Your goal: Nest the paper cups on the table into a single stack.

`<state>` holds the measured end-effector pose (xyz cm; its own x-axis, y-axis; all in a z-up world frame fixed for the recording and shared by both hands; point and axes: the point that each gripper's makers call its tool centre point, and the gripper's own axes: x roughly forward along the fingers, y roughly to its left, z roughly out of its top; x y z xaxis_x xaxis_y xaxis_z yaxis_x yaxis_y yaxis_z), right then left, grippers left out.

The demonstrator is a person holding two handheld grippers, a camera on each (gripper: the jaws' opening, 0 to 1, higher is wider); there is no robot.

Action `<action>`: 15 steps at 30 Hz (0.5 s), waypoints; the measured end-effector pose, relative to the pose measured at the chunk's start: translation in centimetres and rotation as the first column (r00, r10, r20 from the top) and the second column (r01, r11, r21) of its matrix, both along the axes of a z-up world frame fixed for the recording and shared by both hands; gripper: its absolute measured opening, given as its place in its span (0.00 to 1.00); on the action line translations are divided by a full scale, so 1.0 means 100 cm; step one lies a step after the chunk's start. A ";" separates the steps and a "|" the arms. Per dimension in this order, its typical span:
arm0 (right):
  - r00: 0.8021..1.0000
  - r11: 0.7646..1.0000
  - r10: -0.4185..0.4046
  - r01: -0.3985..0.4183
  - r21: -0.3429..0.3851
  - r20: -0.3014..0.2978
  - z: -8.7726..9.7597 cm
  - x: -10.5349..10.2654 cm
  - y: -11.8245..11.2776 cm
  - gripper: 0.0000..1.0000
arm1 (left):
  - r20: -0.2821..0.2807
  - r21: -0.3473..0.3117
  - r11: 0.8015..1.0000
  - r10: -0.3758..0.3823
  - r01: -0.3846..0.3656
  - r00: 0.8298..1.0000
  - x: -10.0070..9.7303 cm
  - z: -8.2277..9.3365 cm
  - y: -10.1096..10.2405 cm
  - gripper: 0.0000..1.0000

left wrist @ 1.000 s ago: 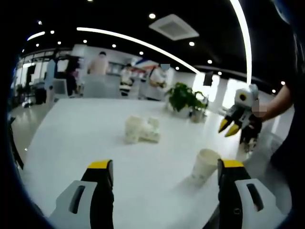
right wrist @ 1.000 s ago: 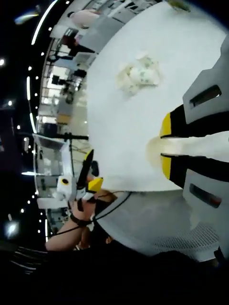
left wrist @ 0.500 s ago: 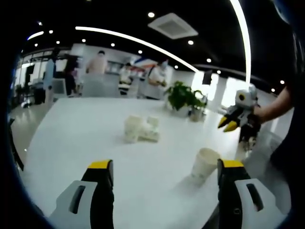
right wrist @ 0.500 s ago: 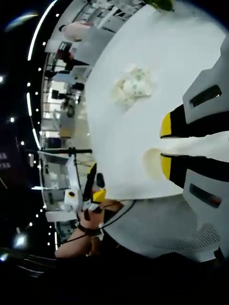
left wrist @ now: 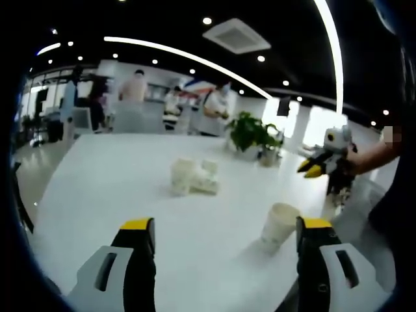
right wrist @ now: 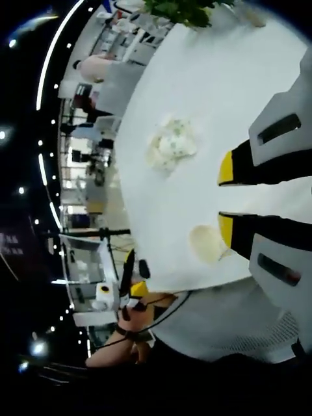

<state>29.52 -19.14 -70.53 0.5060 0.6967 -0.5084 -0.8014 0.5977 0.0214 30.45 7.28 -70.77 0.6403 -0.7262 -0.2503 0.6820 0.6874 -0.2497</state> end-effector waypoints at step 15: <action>0.978 0.962 -0.207 0.211 0.175 -0.038 0.008 0.020 -0.039 0.46 | -0.010 -0.003 1.000 -0.006 0.006 1.000 -0.001 -0.003 -0.003 0.88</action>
<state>31.56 -23.04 -69.71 0.6414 0.6561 -0.3976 -0.6573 0.7372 0.1562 30.39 6.98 -71.03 0.6334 -0.7308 -0.2545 0.6834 0.6825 -0.2590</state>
